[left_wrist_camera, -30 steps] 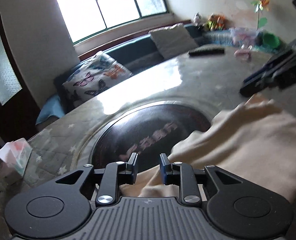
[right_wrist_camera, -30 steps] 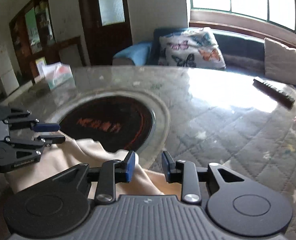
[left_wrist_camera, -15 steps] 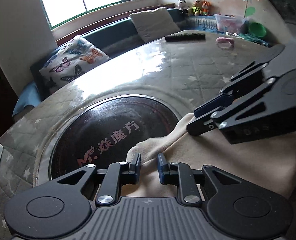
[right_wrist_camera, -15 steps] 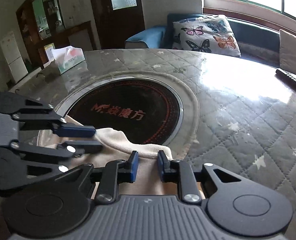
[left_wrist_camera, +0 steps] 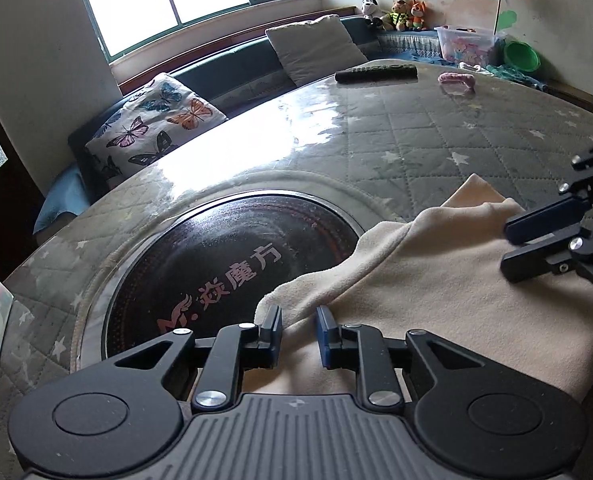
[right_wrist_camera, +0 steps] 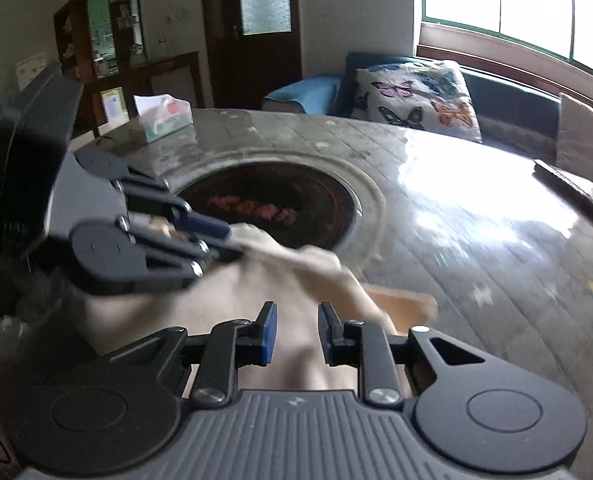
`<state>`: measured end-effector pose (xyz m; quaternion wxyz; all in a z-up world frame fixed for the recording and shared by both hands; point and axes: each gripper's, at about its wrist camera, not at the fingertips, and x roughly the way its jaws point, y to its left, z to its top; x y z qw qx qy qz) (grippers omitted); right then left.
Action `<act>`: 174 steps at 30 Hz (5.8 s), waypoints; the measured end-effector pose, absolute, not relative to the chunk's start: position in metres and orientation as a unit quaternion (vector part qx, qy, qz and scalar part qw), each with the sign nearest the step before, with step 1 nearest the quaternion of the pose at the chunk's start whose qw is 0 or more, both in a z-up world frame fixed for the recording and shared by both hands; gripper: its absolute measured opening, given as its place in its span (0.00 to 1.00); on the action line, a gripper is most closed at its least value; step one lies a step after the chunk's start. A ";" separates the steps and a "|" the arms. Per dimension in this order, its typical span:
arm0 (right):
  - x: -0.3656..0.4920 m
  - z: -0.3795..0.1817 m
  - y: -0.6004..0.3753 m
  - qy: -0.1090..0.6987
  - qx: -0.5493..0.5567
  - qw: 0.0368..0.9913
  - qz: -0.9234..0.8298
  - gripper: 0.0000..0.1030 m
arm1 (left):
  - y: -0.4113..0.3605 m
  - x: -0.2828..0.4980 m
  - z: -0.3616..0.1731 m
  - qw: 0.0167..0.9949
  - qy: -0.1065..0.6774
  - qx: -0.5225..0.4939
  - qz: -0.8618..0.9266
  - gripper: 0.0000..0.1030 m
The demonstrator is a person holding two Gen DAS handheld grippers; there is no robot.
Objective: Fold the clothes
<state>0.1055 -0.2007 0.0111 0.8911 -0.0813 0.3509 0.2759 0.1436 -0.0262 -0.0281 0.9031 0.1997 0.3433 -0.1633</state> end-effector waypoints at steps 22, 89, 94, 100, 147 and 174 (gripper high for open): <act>0.141 0.004 -0.223 0.340 -0.041 0.912 0.224 0.10 | -0.030 0.137 -0.028 0.909 0.329 0.208 -0.150 0.27; 0.134 -0.004 -0.202 0.359 -0.020 0.898 0.255 0.41 | 0.087 0.092 -0.023 0.928 0.367 -0.009 -0.067 0.33; 0.119 0.009 -0.191 0.336 -0.050 0.903 0.265 0.48 | 0.095 0.084 -0.016 0.932 0.356 -0.030 -0.056 0.41; 0.088 0.027 -0.162 0.304 -0.090 0.892 0.321 0.56 | 0.102 0.073 -0.005 0.938 0.341 -0.045 -0.042 0.78; 0.009 0.032 -0.075 0.212 -0.210 0.856 0.423 0.15 | 0.141 0.087 -0.024 0.804 0.420 -0.414 -0.074 0.86; 0.012 0.034 -0.111 0.249 -0.161 0.858 0.419 0.21 | 0.150 0.084 -0.043 0.773 0.419 -0.470 -0.070 0.15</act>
